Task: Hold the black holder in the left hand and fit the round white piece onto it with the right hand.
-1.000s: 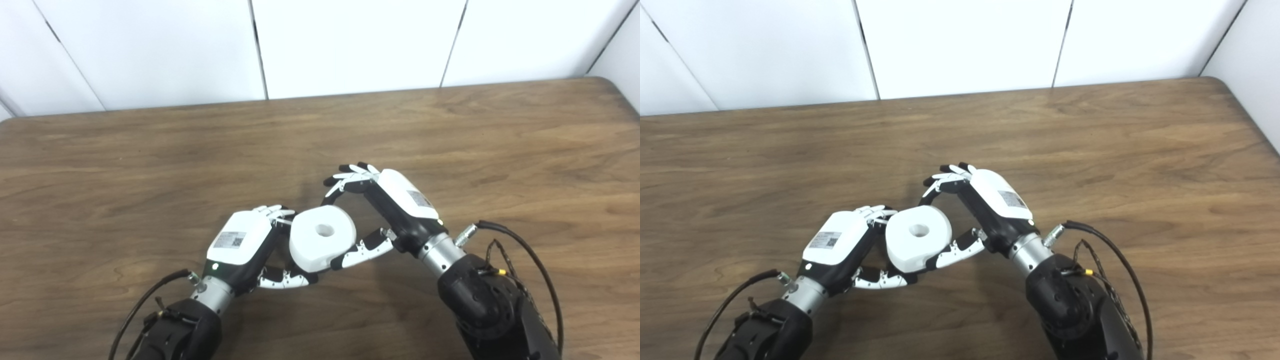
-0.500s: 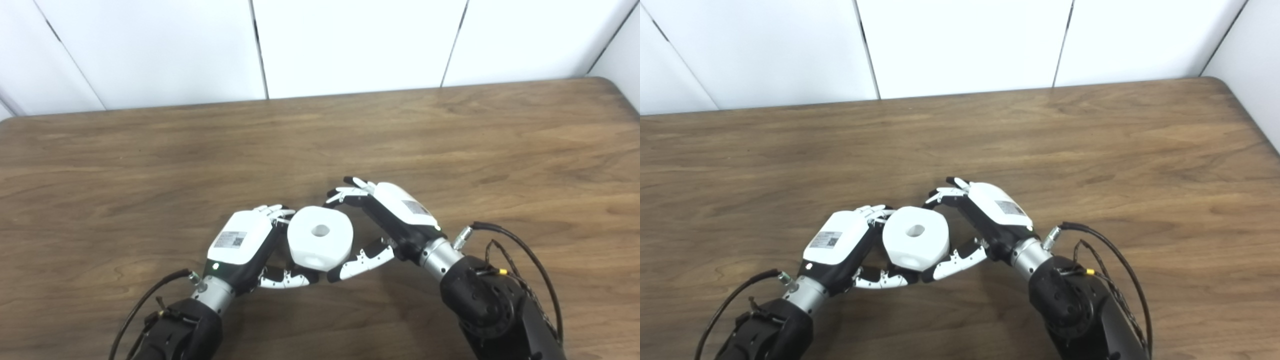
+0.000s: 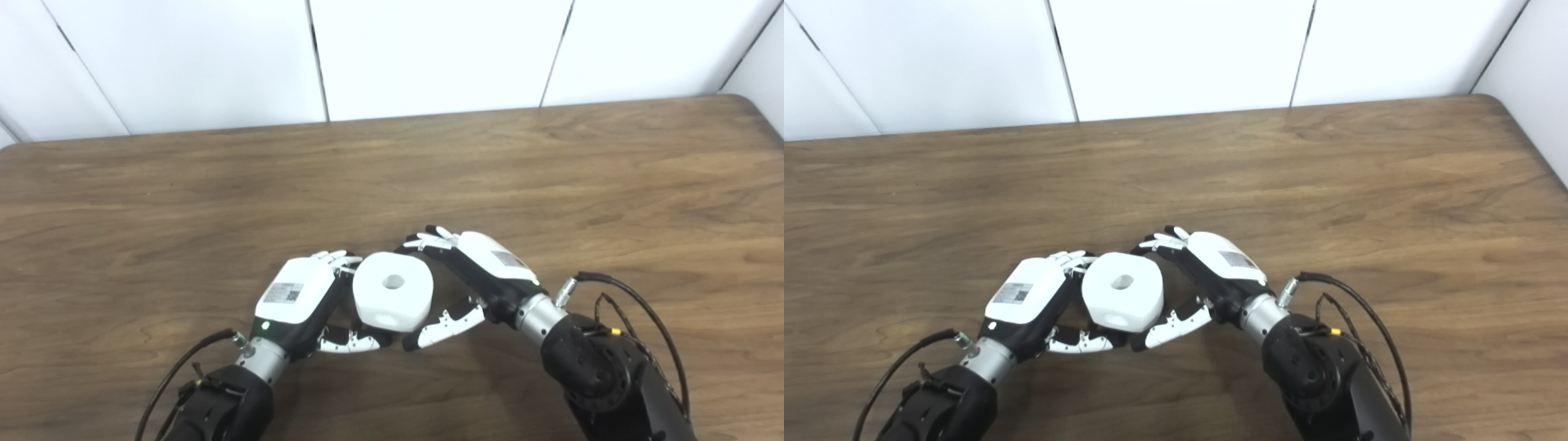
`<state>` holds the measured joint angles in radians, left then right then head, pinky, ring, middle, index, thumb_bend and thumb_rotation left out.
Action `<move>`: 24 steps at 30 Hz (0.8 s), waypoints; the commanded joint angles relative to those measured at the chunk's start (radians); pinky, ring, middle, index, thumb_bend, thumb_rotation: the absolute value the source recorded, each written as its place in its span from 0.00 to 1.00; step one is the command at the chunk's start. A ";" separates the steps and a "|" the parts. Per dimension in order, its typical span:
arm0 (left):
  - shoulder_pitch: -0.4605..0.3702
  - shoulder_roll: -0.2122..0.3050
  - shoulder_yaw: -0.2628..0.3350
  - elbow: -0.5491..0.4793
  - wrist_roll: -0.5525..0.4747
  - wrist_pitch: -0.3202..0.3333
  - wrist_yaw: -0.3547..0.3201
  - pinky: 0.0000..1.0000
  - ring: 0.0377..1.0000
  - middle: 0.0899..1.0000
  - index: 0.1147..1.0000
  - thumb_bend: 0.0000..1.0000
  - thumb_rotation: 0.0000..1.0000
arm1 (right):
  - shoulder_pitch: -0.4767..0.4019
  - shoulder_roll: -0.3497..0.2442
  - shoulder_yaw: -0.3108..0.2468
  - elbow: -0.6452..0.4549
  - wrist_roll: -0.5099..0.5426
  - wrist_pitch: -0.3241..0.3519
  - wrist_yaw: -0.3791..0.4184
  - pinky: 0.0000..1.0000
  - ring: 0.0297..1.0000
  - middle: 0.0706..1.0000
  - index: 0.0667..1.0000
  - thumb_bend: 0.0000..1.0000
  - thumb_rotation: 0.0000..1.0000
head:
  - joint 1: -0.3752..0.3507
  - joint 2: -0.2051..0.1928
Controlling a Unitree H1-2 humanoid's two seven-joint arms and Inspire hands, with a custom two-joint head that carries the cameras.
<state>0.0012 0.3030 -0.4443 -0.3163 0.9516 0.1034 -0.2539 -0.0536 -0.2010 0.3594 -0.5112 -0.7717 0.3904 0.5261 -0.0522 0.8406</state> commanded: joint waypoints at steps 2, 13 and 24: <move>0.015 0.008 -0.036 0.036 0.034 0.004 -0.072 0.87 0.87 0.79 0.43 0.51 0.06 | -0.032 -0.006 -0.014 -0.044 -0.001 -0.004 -0.002 1.00 1.00 0.94 0.86 1.00 0.48 | -0.001 -0.001; 0.010 0.007 -0.032 0.047 0.032 0.002 -0.064 0.88 0.87 0.79 0.43 0.51 0.06 | -0.072 -0.044 -0.030 -0.095 -0.040 0.025 0.072 1.00 1.00 1.00 1.00 1.00 0.58 | 0.003 -0.007; 0.002 0.016 -0.013 0.059 0.017 0.004 -0.057 0.87 0.86 0.78 0.43 0.51 0.06 | -0.098 -0.055 -0.053 -0.112 -0.055 0.050 0.125 1.00 1.00 1.00 1.00 1.00 0.59 | 0.016 -0.015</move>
<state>-0.0110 0.3034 -0.4421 -0.3112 0.9519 0.1038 -0.2651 -0.1243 -0.2491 0.3209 -0.5846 -0.8321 0.4443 0.6604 -0.0353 0.8253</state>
